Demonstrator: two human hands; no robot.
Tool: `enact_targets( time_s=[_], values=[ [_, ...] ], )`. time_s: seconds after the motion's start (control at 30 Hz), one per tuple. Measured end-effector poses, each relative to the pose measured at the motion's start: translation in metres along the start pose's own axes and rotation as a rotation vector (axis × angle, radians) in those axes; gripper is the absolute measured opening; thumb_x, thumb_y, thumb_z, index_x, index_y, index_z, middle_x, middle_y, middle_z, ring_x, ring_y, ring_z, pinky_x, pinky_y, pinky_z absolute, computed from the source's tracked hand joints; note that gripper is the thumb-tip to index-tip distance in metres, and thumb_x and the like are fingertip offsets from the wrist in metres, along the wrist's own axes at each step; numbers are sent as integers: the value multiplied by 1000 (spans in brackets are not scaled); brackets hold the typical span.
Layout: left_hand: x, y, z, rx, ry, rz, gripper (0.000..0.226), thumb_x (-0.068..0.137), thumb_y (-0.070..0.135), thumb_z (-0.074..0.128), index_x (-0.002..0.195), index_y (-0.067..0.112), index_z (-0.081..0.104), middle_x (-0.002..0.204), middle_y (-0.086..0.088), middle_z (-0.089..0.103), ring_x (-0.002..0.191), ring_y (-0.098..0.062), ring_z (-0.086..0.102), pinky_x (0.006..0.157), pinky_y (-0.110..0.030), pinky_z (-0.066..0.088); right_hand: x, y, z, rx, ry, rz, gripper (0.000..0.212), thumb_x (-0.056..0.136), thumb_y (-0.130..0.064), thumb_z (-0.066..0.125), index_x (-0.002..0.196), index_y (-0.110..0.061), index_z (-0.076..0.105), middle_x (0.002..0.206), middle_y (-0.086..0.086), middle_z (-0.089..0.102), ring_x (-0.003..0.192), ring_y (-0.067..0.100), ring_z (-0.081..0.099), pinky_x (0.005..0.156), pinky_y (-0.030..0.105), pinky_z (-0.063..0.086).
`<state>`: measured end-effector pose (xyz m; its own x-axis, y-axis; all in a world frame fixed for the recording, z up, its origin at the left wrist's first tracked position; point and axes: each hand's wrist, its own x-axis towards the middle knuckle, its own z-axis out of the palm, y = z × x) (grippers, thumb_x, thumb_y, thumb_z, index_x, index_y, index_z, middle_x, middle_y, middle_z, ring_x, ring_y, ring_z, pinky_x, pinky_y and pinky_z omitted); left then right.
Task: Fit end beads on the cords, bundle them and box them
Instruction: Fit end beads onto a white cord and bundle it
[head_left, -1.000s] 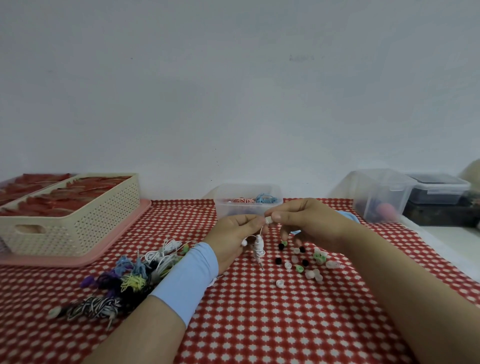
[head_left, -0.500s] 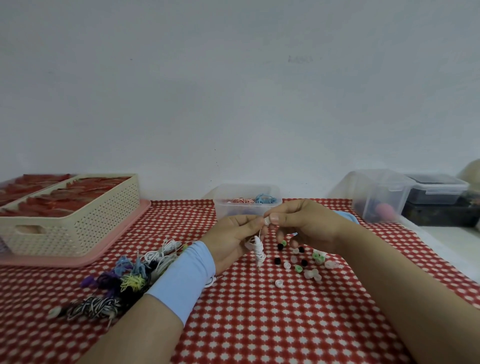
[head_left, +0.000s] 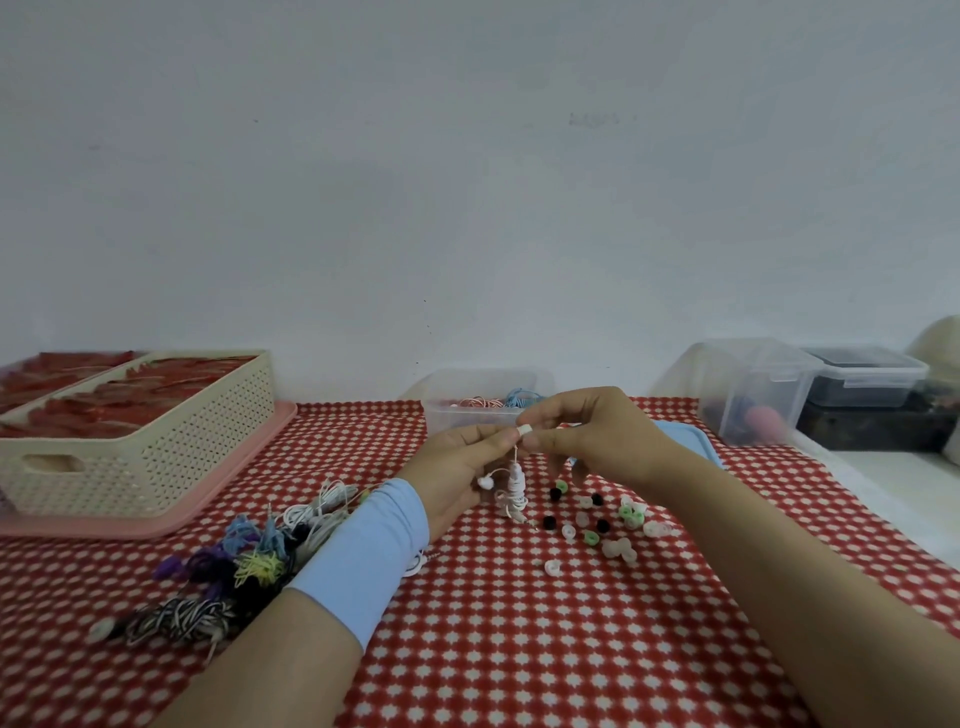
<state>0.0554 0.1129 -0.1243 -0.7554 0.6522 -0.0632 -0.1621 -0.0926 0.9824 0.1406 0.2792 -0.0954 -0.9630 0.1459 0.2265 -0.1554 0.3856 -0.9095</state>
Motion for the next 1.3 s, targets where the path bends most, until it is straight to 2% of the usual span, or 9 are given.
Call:
enact_targets(
  time_s=[0.3, 0.43, 0.53, 0.6, 0.73, 0.83, 1.03, 1.2, 1.3],
  values=[
    [0, 5, -4, 203, 3, 21, 20, 93, 23, 65, 108, 11, 72, 92, -4, 74, 81, -15, 67, 85, -39, 55, 2, 3, -3, -33, 9, -5, 10, 82, -18, 84, 91, -19, 82, 82, 9, 77, 62, 21, 60, 52, 25, 48],
    [-4, 16, -11, 643, -32, 49, 31, 84, 37, 75, 111, 24, 69, 90, 7, 75, 75, -5, 66, 80, -28, 54, 5, 11, -3, -61, 58, 45, 9, 80, -16, 85, 86, -9, 81, 77, 8, 77, 58, 17, 62, 53, 20, 50],
    [-8, 19, -12, 935, -128, -27, 46, 77, 38, 81, 118, 30, 62, 96, 10, 75, 87, -3, 68, 94, -26, 49, 8, 19, -3, -177, 49, 107, 6, 83, -15, 84, 85, -11, 81, 75, 3, 77, 57, 14, 63, 56, 21, 53],
    [-8, 16, -11, 1014, -105, -13, 36, 80, 31, 80, 112, 29, 66, 97, 8, 74, 92, -6, 68, 97, -28, 49, 10, 23, -4, -319, 17, 126, 8, 85, -20, 82, 92, -18, 82, 83, -2, 78, 68, 10, 67, 63, 19, 55],
    [-4, 11, -9, 1057, -37, 48, 11, 85, 27, 75, 95, 30, 73, 91, 11, 73, 88, -5, 68, 95, -27, 52, 12, 21, -18, -560, 14, 139, 16, 86, -24, 79, 102, -25, 79, 96, -13, 74, 87, 0, 66, 77, 16, 51],
    [-2, 10, -11, 1076, -53, 24, 13, 86, 27, 73, 98, 31, 72, 91, 11, 73, 88, -4, 67, 93, -25, 51, 10, 16, -32, -681, -92, 201, 6, 84, -22, 80, 86, -28, 81, 86, -15, 77, 83, 2, 69, 83, 22, 54],
    [-4, 4, 5, 1117, 7, 57, 28, 92, 43, 62, 116, 29, 64, 99, 14, 62, 91, -3, 57, 83, -21, 43, 7, 15, -32, -793, -280, 302, 12, 78, -30, 85, 89, -31, 83, 86, -22, 76, 87, -1, 68, 89, 19, 50],
    [-1, -6, 14, 1120, 78, 110, 28, 92, 42, 63, 115, 27, 67, 106, 10, 67, 91, -4, 58, 83, -22, 44, 8, 14, -28, -791, -204, 237, 6, 83, -29, 81, 88, -28, 83, 82, -17, 76, 81, 3, 69, 81, 20, 54],
    [1, -7, 12, 1035, 100, 125, 23, 91, 37, 66, 110, 24, 71, 104, 12, 69, 87, 1, 58, 80, -18, 42, 7, 9, -32, -719, -101, 206, 7, 85, -23, 77, 87, -27, 83, 79, -14, 76, 65, -2, 67, 61, 14, 52]
  ],
)
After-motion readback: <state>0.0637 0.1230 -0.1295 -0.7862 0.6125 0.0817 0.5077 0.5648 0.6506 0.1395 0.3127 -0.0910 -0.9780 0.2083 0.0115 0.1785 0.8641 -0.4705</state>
